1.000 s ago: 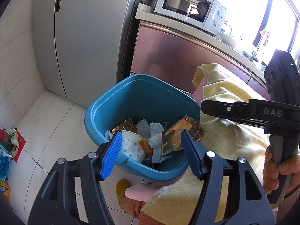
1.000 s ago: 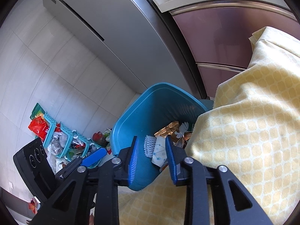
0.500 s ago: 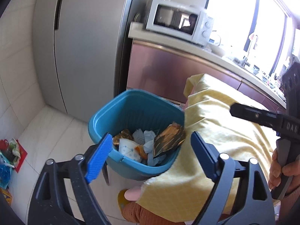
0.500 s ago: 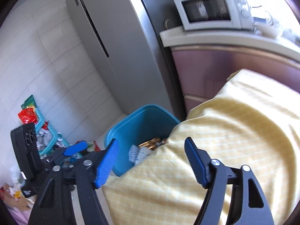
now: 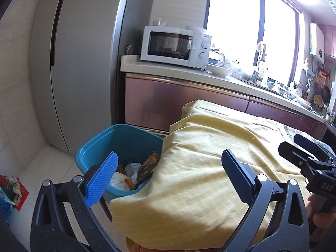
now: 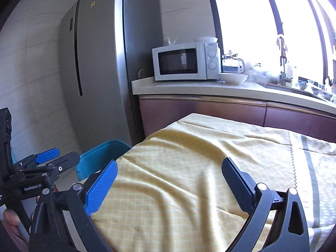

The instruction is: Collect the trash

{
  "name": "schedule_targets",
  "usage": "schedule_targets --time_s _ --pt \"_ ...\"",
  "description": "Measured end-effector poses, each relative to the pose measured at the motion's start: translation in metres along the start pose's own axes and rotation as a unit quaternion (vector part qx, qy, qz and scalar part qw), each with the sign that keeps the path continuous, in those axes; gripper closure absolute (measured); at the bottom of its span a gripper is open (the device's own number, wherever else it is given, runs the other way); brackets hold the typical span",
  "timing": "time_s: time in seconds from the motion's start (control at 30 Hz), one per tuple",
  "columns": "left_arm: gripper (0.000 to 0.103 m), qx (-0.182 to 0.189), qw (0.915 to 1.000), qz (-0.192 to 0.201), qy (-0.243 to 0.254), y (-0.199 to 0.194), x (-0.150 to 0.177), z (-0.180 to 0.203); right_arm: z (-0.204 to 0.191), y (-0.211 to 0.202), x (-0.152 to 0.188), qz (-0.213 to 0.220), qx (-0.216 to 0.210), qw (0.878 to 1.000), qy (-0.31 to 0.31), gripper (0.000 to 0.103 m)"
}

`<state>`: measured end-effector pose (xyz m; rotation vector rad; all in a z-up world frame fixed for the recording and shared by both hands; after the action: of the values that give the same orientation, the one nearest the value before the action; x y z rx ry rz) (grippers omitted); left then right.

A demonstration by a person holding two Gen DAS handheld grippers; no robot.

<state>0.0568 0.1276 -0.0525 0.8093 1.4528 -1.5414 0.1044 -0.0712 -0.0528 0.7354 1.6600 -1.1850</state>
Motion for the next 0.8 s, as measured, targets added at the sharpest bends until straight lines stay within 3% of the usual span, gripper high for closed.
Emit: schedule_targets --time_s 0.37,0.8 --pt "0.006 0.013 0.9979 0.054 0.034 -0.025 -0.009 0.063 0.043 -0.06 0.012 0.053 0.09 0.994 0.02 0.007" --pt "0.006 0.019 0.9936 0.088 0.068 -0.035 -0.01 0.095 0.065 -0.094 0.019 0.085 0.133 0.987 0.028 0.007"
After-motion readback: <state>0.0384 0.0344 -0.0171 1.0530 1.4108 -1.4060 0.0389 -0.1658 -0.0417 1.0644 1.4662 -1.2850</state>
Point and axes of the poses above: each gripper's, at about its wrist camera, not at the fingertips, and y roughly the way its jaws point, z to its right, x to its underside, the point moved 4 cm from there along y, roughly the way its jaws point, and after that the axes turned 1 degree about -x, right-handed, at the moved point
